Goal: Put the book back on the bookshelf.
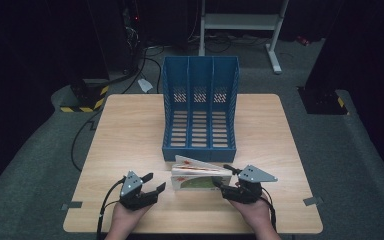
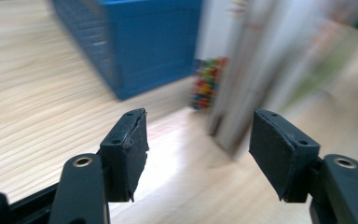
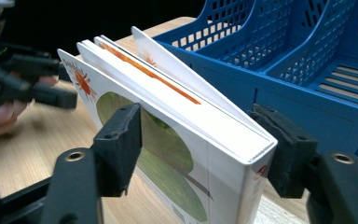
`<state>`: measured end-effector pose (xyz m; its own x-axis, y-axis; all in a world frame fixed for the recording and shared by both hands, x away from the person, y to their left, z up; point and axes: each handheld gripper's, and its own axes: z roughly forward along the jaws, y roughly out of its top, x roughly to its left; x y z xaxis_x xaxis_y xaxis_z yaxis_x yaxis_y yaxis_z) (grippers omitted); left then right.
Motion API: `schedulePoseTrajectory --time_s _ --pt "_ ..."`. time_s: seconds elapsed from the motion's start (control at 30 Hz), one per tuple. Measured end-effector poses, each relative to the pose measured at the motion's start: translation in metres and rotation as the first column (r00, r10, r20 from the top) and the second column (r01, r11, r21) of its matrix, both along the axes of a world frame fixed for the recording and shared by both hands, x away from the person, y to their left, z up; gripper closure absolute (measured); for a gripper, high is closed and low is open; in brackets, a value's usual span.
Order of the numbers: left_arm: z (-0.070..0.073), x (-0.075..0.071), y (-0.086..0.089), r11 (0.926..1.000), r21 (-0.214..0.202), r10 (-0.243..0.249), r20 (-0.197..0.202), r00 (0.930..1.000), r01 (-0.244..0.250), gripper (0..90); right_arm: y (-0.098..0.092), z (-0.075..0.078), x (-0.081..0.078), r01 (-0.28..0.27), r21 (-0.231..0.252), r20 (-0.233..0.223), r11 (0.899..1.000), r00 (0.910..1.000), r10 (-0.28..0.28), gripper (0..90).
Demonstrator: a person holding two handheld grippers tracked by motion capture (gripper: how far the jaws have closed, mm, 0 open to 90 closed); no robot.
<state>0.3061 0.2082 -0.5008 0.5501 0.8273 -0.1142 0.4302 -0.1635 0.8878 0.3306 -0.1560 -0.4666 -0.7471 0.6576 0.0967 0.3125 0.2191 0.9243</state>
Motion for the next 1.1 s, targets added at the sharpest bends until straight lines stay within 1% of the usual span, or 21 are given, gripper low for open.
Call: schedulePoseTrajectory --time_s 0.03,0.07,0.1,0.13,0.17,0.2,0.27,0.3,0.33,0.37,0.43,0.5,0.53,0.57,0.6,0.67,0.73,0.83,0.9,0.97,1.1 --pt "0.004 0.003 0.004 0.9993 0.036 0.011 0.007 0.9999 -0.011 36.4 -0.002 0.000 -0.002 -0.005 -0.007 0.003 1.000 1.0000 0.005 39.3" --pt "0.005 0.004 0.008 0.9967 0.080 0.012 0.011 0.9999 -0.013 36.5 -0.003 0.000 -0.003 -0.007 -0.005 0.006 1.000 1.0000 0.007 40.7" --pt "0.004 0.005 0.011 0.9947 0.100 0.020 0.010 0.9997 -0.021 36.7 -0.005 0.001 -0.005 -0.014 0.003 0.003 1.000 0.9999 0.014 42.3" --pt "0.000 0.007 0.018 0.9933 0.112 0.027 0.002 0.9996 -0.027 37.0 -0.006 0.001 -0.007 -0.017 0.004 0.003 1.000 0.9999 0.017 44.5" --pt "-0.005 0.008 0.023 0.9929 0.111 0.043 -0.009 0.9991 -0.041 37.5 -0.007 0.001 -0.010 -0.018 0.000 0.008 1.000 0.9998 0.018 47.2" --pt "-0.011 0.008 0.025 0.9908 0.123 0.059 -0.016 0.9981 -0.057 37.5 -0.008 0.001 -0.012 -0.025 -0.002 0.015 1.000 0.9996 0.025 49.8" --pt "-0.020 0.007 0.026 0.9859 0.157 0.060 -0.018 0.9980 -0.057 37.4 -0.009 0.002 -0.015 -0.036 -0.003 0.017 0.999 0.9992 0.036 51.8" --pt "-0.023 0.008 0.025 0.9844 0.167 0.060 -0.022 0.9979 -0.056 37.8 -0.010 0.003 -0.017 -0.041 -0.005 0.012 0.999 0.9991 0.041 52.4" --pt "-0.024 0.009 0.025 0.9791 0.197 0.058 -0.033 0.9978 -0.051 38.1 -0.010 0.003 -0.018 -0.044 -0.007 0.012 0.999 0.9989 0.045 53.6" --pt "-0.024 0.011 0.025 0.9776 0.201 0.070 -0.037 0.9969 -0.061 37.7 -0.010 0.003 -0.020 -0.044 -0.014 0.013 0.999 0.9989 0.044 55.7" --pt "-0.025 0.014 0.029 0.9804 0.179 0.096 -0.067 0.9931 -0.083 37.7 -0.012 0.004 -0.023 -0.054 -0.005 0.006 0.999 0.9985 0.054 60.4" --pt "-0.025 0.016 0.032 0.9831 0.149 0.120 -0.089 0.9888 -0.106 38.0 -0.013 0.004 -0.026 -0.061 -0.002 -0.001 0.998 0.9981 0.061 63.0" --pt "-0.025 0.016 0.032 0.9836 0.149 0.117 -0.096 0.9884 -0.102 38.0 -0.012 0.005 -0.027 -0.072 -0.012 0.001 0.997 0.9974 0.072 63.9" --pt "-0.025 0.017 0.032 0.9836 0.149 0.116 -0.093 0.9889 -0.101 37.9 -0.011 0.005 -0.028 -0.076 -0.021 0.004 0.997 0.9971 0.076 64.1" --pt "-0.025 0.017 0.032 0.9832 0.156 0.109 -0.091 0.9898 -0.094 37.8 -0.010 0.006 -0.029 -0.076 -0.026 0.000 0.997 0.9971 0.076 63.1" --pt "-0.025 0.017 0.030 0.9821 0.168 0.102 -0.095 0.9903 -0.085 37.7 -0.007 0.010 -0.028 -0.060 -0.025 -0.008 0.998 0.9982 0.060 55.4" --pt "-0.025 0.018 0.030 0.9813 0.173 0.103 -0.100 0.9896 -0.084 37.7 -0.003 0.014 -0.027 -0.041 -0.043 -0.019 0.998 0.9990 0.040 49.0" --pt "-0.025 0.018 0.031 0.9839 0.158 0.103 -0.116 0.9879 -0.084 37.4 0.003 0.016 -0.024 -0.039 -0.068 -0.021 0.997 0.9991 0.037 47.0" --pt "-0.026 0.019 0.032 0.9845 0.151 0.107 -0.116 0.9875 -0.089 37.3 0.005 0.015 -0.021 -0.049 -0.073 -0.037 0.996 0.9982 0.047 46.8" --pt "-0.026 0.019 0.032 0.9845 0.151 0.108 -0.120 0.9869 -0.089 37.4 0.007 0.013 -0.019 -0.060 -0.087 -0.045 0.994 0.9974 0.056 50.5" --pt "-0.026 0.019 0.032 0.9847 0.150 0.107 -0.121 0.9869 -0.088 37.7 0.012 0.011 -0.019 -0.078 -0.110 -0.021 0.991 0.9969 0.076 57.8"
